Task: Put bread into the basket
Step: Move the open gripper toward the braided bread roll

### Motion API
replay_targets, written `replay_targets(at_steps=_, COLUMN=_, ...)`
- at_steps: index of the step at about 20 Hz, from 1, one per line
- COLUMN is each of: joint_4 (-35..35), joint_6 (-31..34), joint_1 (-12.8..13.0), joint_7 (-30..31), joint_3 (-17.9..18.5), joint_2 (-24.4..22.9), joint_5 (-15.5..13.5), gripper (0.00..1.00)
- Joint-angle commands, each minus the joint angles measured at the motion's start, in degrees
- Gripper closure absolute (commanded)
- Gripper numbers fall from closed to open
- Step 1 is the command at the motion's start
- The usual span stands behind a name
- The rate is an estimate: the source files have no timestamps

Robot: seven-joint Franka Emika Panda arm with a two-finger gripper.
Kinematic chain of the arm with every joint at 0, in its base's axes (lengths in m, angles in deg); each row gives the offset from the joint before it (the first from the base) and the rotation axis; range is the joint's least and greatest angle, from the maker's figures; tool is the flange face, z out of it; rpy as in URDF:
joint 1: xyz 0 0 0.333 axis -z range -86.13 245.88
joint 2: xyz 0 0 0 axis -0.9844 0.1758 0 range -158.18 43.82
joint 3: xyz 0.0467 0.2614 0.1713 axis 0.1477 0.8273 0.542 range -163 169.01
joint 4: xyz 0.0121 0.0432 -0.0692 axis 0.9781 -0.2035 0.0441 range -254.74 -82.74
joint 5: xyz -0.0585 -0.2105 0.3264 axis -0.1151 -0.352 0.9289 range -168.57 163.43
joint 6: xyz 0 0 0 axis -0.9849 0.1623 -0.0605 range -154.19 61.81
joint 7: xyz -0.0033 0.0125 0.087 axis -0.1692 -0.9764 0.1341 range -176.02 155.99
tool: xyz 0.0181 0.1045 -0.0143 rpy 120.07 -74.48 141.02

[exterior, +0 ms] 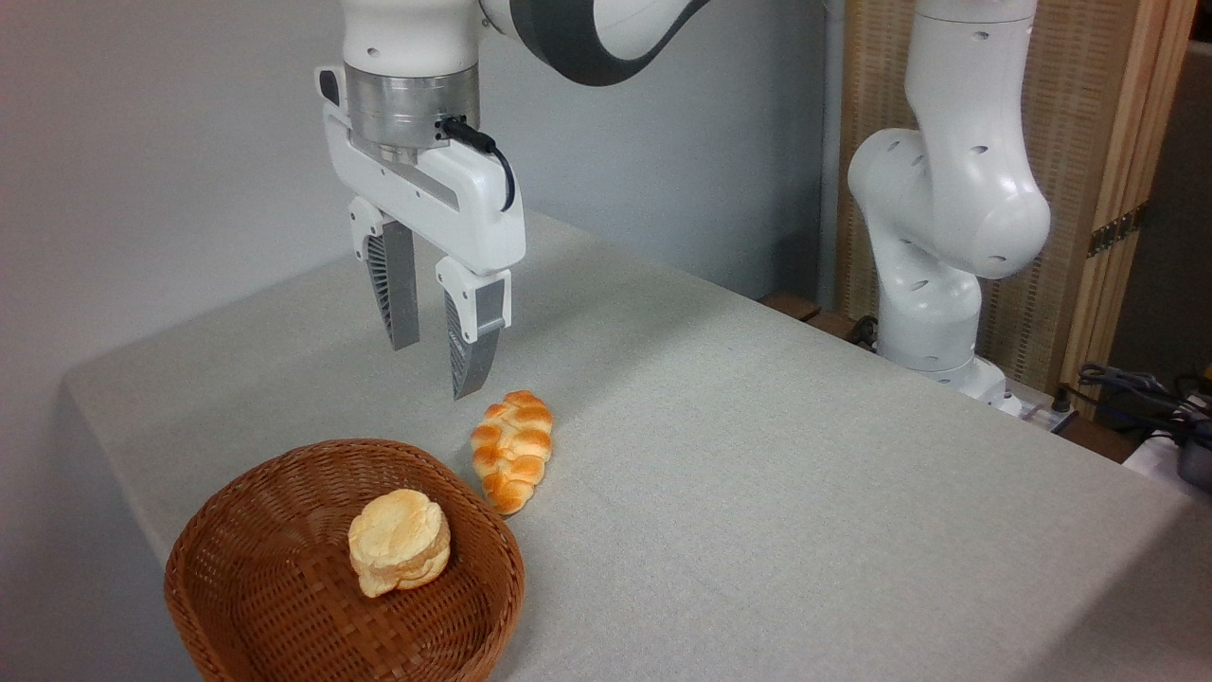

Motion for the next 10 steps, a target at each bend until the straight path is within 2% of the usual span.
replay_targets(at_steps=1, joint_4=1.4, joint_6=0.2, joint_1=-0.1, joint_7=0.5, joint_3=0.6, joint_2=0.9, joint_5=-0.8, gripper=0.00)
replay_targets(at_steps=10, joint_4=3.5, joint_6=2.7, joint_1=0.1, joint_7=0.2, joint_3=0.4, joint_2=1.1, joint_5=-0.2, gripper=0.00)
